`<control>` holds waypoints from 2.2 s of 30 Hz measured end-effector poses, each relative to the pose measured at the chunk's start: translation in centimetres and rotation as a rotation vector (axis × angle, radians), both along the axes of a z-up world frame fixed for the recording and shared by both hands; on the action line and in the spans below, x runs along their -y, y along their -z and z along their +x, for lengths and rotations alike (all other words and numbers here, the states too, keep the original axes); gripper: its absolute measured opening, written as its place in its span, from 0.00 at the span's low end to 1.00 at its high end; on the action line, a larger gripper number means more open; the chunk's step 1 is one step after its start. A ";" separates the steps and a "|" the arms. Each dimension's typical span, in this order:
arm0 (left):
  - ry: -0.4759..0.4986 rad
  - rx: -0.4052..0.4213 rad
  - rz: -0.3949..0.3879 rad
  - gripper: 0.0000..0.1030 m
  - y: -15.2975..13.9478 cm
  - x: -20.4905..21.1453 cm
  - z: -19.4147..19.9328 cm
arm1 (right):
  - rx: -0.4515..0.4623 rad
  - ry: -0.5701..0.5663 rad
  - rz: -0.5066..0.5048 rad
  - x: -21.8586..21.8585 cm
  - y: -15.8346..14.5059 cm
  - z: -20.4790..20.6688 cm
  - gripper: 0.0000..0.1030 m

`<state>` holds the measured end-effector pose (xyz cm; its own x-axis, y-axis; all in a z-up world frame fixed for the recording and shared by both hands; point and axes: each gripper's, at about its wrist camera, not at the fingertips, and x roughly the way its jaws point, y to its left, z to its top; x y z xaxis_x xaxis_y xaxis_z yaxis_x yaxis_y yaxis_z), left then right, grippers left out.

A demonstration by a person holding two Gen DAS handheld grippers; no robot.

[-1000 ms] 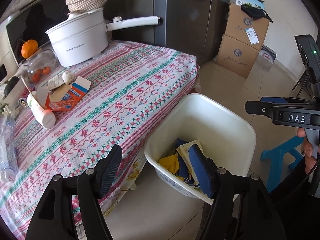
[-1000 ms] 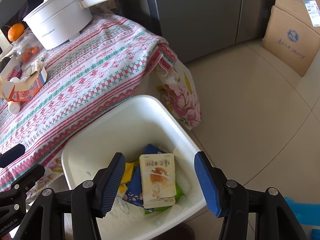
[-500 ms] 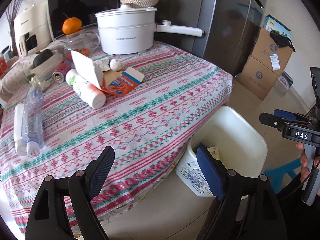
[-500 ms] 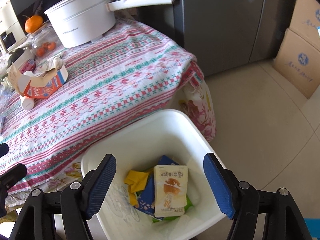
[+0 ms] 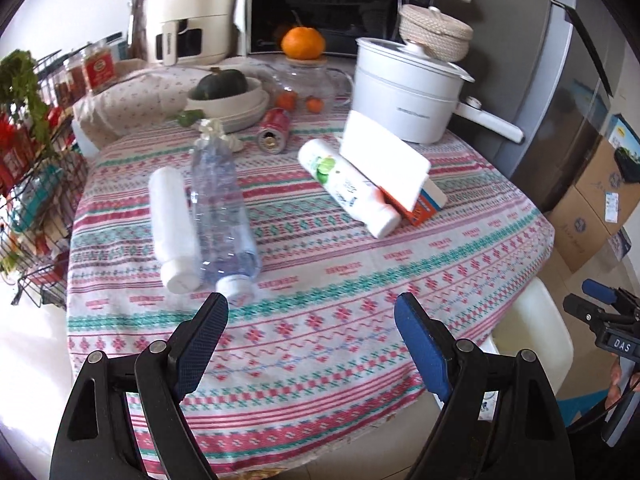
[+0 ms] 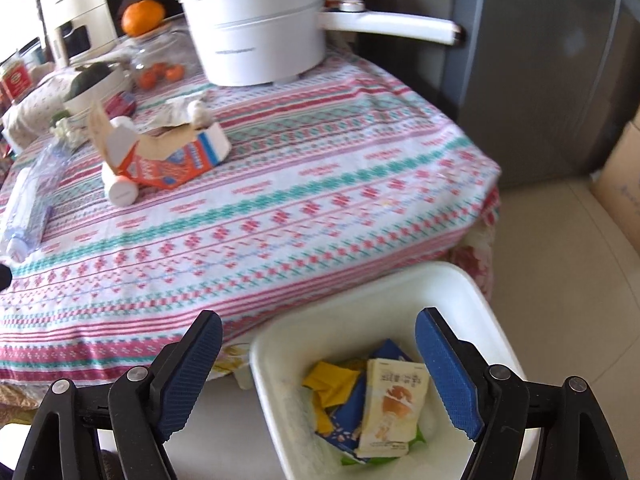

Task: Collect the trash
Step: 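Move both empty grippers back over the table, then grasp the white plastic bottle with the left gripper, then grasp the clear plastic water bottle with the right gripper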

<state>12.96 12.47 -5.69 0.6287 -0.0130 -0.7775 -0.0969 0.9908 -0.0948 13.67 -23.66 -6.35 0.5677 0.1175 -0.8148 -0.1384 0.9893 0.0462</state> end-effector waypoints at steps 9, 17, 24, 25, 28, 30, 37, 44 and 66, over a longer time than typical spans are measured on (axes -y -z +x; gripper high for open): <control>-0.191 -0.053 -0.046 0.83 0.6 -10.7 3.9 | -0.007 -0.116 -0.002 -5.5 -1.0 1.7 0.81; -0.272 -0.166 -0.113 0.58 4.0 -15.4 9.7 | 0.002 -0.201 0.000 -9.9 -1.9 3.7 0.82; -0.299 -0.245 -0.214 0.53 7.2 -17.5 13.0 | -0.004 -0.258 0.039 -14.1 -1.8 5.5 0.82; -0.303 -0.253 -0.231 0.53 7.5 -17.6 13.3 | -0.005 -0.268 0.042 -14.6 -1.8 5.6 0.82; -0.300 -0.278 -0.242 0.53 8.4 -17.3 13.9 | -0.008 -0.291 0.041 -16.2 -1.7 6.0 0.82; -0.308 -0.275 -0.256 0.51 8.9 -17.3 13.9 | -0.010 -0.302 0.039 -17.0 -1.7 6.3 0.82; -0.312 -0.213 -0.223 0.50 6.9 -17.2 10.6 | -0.031 -0.320 0.048 -19.5 -1.4 7.3 0.82; -0.302 -0.101 -0.255 0.50 2.8 -16.7 3.2 | -0.050 -0.353 0.074 -23.4 -1.5 8.3 0.82; -0.312 -0.038 -0.239 0.50 3.4 -17.8 -2.7 | -0.359 -0.379 0.211 -37.3 7.8 14.0 0.70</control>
